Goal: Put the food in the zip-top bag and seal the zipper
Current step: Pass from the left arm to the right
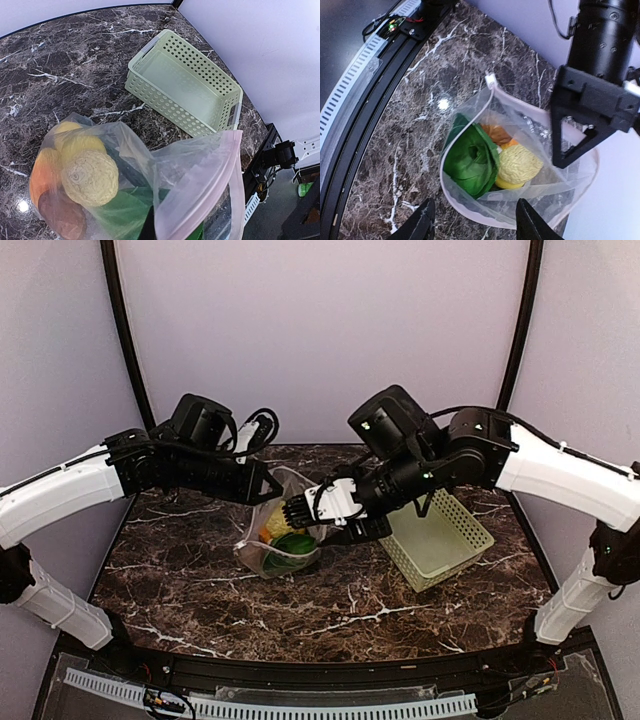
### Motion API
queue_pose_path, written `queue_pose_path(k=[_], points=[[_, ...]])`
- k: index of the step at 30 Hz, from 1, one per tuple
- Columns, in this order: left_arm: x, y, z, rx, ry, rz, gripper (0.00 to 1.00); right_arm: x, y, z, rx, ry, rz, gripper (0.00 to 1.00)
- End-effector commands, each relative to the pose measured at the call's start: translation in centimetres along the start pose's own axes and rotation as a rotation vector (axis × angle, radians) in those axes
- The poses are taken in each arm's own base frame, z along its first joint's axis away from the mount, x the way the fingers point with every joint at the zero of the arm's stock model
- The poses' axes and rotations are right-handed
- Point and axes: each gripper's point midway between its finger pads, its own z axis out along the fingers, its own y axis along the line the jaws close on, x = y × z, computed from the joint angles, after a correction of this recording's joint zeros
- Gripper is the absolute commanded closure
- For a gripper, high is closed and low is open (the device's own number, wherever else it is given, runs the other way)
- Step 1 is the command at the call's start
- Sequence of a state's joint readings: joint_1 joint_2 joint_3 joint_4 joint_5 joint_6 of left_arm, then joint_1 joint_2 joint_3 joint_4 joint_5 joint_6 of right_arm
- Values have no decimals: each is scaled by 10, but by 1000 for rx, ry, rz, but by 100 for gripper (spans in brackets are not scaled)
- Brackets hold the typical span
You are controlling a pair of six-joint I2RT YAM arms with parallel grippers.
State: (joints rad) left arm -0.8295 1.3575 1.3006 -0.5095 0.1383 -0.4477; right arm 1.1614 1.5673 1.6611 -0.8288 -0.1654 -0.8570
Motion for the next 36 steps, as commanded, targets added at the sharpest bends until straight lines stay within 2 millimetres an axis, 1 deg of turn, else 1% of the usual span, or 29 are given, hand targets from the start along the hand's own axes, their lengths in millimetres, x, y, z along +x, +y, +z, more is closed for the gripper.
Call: queue_pose_path(k=[1, 3, 6, 9, 13, 15, 16, 17, 19, 20, 21, 22, 24, 27, 29, 31, 32, 36], points=[[-2, -2, -1, 4, -6, 15, 99, 13, 25, 21, -94, 59, -9, 51], [-2, -2, -1, 5, -3, 15, 99, 15, 23, 28, -80, 78, -10, 53], [-2, -2, 0, 5, -1, 15, 99, 20, 22, 41, -71, 118, -28, 53], [-1, -2, 1, 6, 2, 15, 99, 28, 27, 53, -84, 159, -49, 54], [0, -2, 1, 8, 6, 16, 99, 41, 35, 63, -107, 217, -70, 57], [0, -1, 1, 6, 7, 16, 99, 46, 38, 67, -117, 236, -75, 62], [0, -2, 1, 6, 6, 18, 99, 48, 39, 69, -121, 245, -77, 65], [0, -2, 1, 6, 6, 19, 99, 50, 41, 71, -127, 250, -77, 70], [0, -2, 1, 5, 5, 20, 99, 55, 37, 73, -107, 285, -84, 84], [-1, -2, 1, 7, 4, 21, 99, 55, 33, 72, -90, 295, -85, 92], [-1, -3, 1, 10, 5, 22, 99, 52, 29, 70, -76, 293, -86, 97], [-1, -3, 1, 11, 6, 23, 99, 47, 24, 65, -60, 282, -88, 100], [-1, -4, 2, 16, 9, 27, 99, 32, 10, 52, -14, 247, -95, 100], [-2, -11, 2, 45, 23, 45, 99, 5, -14, 23, 72, 176, -109, 100], [-4, -19, 1, 83, 32, 54, 99, -10, -22, 8, 100, 128, -106, 100], [-7, -27, -2, 120, 26, 58, 99, -12, -19, 7, 84, 115, -97, 100], [-9, -30, -3, 135, 18, 61, 99, -8, -15, 10, 68, 123, -88, 100], [-16, -35, -8, 155, -12, 67, 99, 15, 0, 28, 28, 193, -65, 100]])
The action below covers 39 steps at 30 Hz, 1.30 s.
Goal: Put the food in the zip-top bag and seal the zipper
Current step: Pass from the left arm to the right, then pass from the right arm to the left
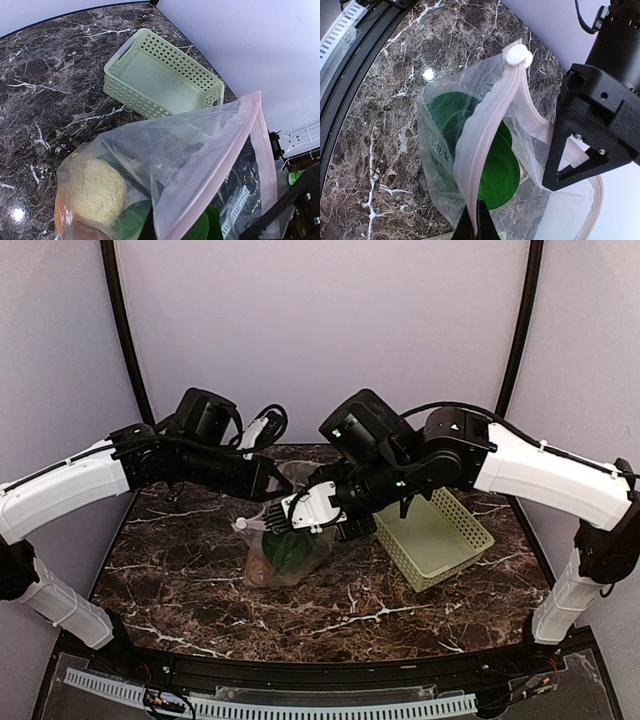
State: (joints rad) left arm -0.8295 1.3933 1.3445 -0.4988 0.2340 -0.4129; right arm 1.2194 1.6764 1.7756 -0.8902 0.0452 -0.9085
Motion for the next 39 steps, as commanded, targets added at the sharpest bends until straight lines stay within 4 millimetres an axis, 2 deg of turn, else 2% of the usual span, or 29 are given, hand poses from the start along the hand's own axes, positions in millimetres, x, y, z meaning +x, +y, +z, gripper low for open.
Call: queue_pose_path(k=[1, 4, 8, 10, 11, 12, 13, 14, 15, 16, 17, 18, 19, 21, 23, 25, 26, 27, 28, 29, 31, 39], points=[[-12, -16, -10, 61, -38, 32, 99, 8, 16, 11, -37, 32, 25, 100], [-13, -15, -10, 55, -42, 35, 95, 7, 12, 6, -22, 27, 36, 100], [-26, -10, -26, 1, -123, 58, 81, -1, 0, -10, 9, -14, 60, 100], [-37, -10, -48, -22, -215, 90, 70, 0, -4, -13, 20, -17, 77, 100], [-42, -15, -66, -11, -279, 109, 60, 1, -6, -14, 26, -17, 86, 100], [-42, -14, -84, -17, -333, 129, 56, 4, -9, -14, 33, -13, 100, 100], [-47, -17, -94, -8, -386, 142, 50, 6, -11, -15, 39, -12, 113, 100], [-40, -15, -108, -9, -427, 153, 45, 7, -14, -16, 47, -14, 127, 100], [-44, -19, -118, 8, -482, 167, 43, 9, -17, -17, 53, -14, 143, 100], [-34, -17, -126, 18, -503, 171, 41, 10, -20, -18, 60, -18, 156, 100], [-35, -20, -134, 39, -543, 178, 40, 11, -22, -19, 64, -23, 169, 100], [-24, -17, -137, 50, -554, 180, 39, 13, -24, -21, 69, -30, 183, 100], [-21, -21, -140, 79, -568, 186, 39, 14, -26, -21, 73, -37, 197, 100], [-4, -22, -137, 127, -557, 200, 38, 18, -32, -22, 88, -39, 221, 100], [20, -19, -124, 174, -519, 216, 38, 22, -36, -22, 101, -36, 238, 100], [35, -16, -115, 202, -515, 229, 38, 25, -40, -22, 110, -35, 247, 100], [35, -19, -117, 225, -547, 248, 38, 26, -40, -21, 111, -31, 250, 100], [46, -13, -110, 226, -541, 254, 39, 27, -40, -20, 111, -31, 252, 100], [42, -16, -114, 242, -588, 282, 40, 27, -41, -20, 112, -30, 255, 100], [51, -11, -107, 238, -584, 291, 43, 27, -41, -19, 112, -29, 256, 100], [51, -12, -106, 245, -621, 332, 45, 27, -43, -18, 115, -28, 259, 100], [59, -10, -83, 264, -602, 384, 51, 27, -47, -13, 120, -17, 262, 100]])
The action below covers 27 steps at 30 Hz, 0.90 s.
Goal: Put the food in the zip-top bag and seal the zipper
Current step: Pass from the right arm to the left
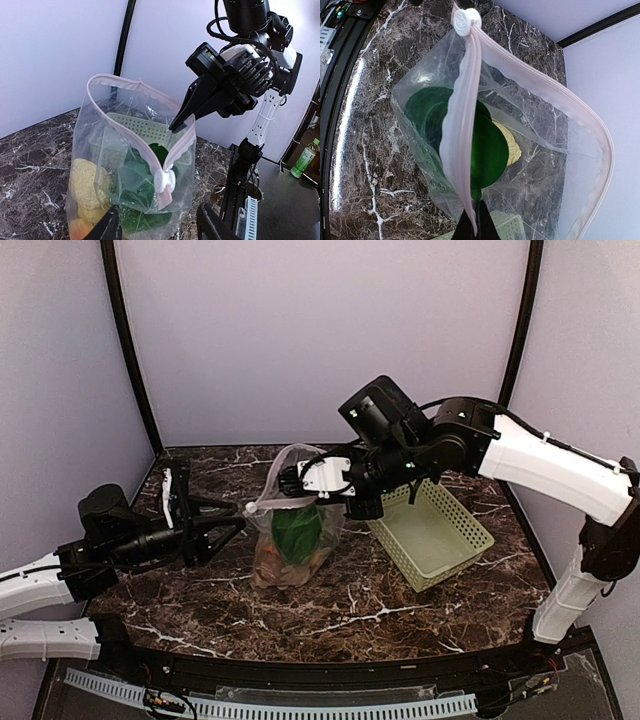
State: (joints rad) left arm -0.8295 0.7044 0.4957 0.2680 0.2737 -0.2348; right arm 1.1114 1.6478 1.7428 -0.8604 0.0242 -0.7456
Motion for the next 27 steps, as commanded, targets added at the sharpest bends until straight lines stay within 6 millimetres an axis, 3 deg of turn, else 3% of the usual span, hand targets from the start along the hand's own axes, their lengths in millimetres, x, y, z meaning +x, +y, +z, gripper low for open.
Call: queue_pose_path(k=[1, 27], points=[[-2, -5, 5, 44, -52, 52, 53, -15, -20, -6, 61, -47, 24, 100], [-3, 11, 12, -38, -61, 73, 90, -21, -19, 2, 28, -53, 47, 100]])
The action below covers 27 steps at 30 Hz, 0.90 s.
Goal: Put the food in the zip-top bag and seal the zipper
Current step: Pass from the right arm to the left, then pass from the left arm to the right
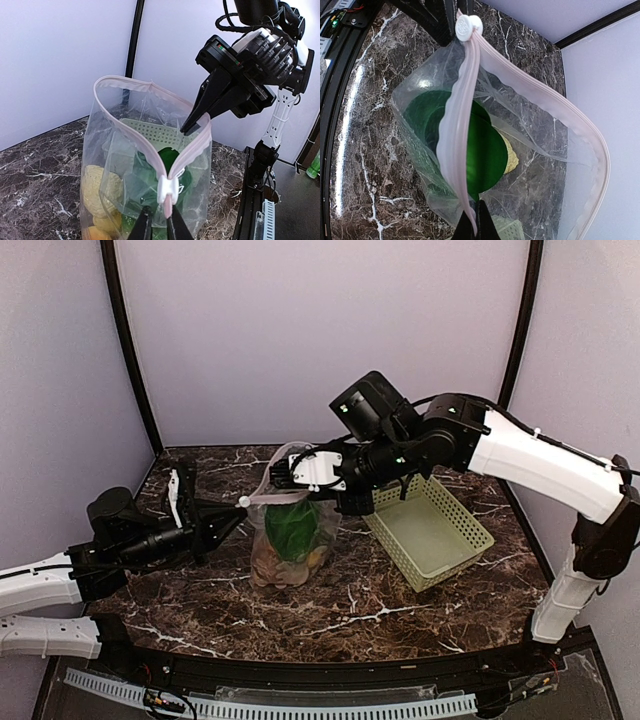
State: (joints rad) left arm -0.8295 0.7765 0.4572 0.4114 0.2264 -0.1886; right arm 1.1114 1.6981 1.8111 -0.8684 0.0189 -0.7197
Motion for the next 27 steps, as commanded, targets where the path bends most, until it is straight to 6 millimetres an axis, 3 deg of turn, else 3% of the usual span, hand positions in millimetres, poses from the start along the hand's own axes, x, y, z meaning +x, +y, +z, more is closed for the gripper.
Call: queue_pose_path(k=[1, 6, 13, 19, 27], points=[[-9, -2, 1, 3, -24, 21, 91, -11, -10, -4, 24, -42, 20, 100], [-23, -5, -1, 1, -10, 58, 95, -10, -12, -6, 31, -42, 22, 96], [-42, -7, -8, -16, -15, 90, 97, -11, -15, -11, 37, -49, 36, 69], [-43, -11, -3, 11, 0, 81, 98, -31, -3, -9, -70, -121, 73, 67], [-42, -11, 0, 11, 3, 75, 97, -44, 12, 10, -182, -132, 94, 68]])
